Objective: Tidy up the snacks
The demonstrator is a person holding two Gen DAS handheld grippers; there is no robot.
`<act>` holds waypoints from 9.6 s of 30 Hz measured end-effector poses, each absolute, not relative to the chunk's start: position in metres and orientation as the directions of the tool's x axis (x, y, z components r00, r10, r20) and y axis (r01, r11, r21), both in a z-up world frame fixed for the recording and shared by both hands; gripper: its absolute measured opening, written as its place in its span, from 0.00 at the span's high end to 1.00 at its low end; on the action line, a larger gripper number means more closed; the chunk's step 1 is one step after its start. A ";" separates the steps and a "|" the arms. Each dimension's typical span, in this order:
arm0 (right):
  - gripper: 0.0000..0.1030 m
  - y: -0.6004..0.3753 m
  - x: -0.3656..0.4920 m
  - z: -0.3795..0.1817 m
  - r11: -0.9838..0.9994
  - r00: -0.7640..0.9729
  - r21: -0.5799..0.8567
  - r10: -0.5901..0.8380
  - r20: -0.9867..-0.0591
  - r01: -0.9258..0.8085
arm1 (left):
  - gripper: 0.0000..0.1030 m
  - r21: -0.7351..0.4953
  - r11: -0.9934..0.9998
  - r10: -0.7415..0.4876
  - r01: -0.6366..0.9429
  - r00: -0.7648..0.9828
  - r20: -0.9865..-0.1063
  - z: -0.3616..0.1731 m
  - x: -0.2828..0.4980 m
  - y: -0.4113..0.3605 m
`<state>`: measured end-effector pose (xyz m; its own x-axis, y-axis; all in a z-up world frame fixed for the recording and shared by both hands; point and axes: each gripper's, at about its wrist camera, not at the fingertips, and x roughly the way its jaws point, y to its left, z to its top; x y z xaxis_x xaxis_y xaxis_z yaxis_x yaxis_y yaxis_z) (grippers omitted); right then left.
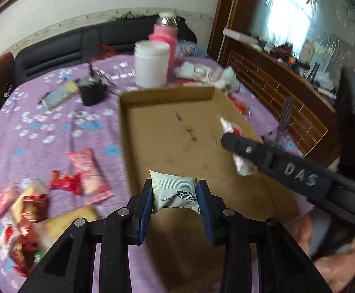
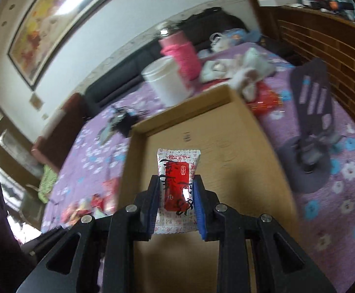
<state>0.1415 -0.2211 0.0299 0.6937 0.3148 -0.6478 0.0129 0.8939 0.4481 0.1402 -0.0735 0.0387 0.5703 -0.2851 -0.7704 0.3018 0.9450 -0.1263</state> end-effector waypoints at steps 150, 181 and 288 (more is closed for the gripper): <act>0.50 0.054 0.024 -0.011 0.471 0.102 0.325 0.679 -0.727 -0.820 | 0.76 -0.306 0.950 -0.192 -0.056 0.667 -0.720 0.012 0.063 0.216; 0.83 -0.009 0.082 0.006 0.811 0.515 0.248 0.540 -0.666 -0.530 | 0.76 -0.142 0.990 -0.104 0.004 0.698 -0.709 0.015 0.058 0.175; 0.83 -0.082 0.099 0.036 0.870 0.654 0.354 0.492 -0.574 -0.343 | 0.76 0.126 0.991 0.111 -0.049 0.826 -0.553 0.029 0.038 0.134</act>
<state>0.0990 -0.0822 0.0362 0.6543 0.4923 -0.5740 -0.3434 0.8698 0.3544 0.0376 0.1344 0.0291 0.8256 0.1114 -0.5532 -0.0494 0.9908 0.1258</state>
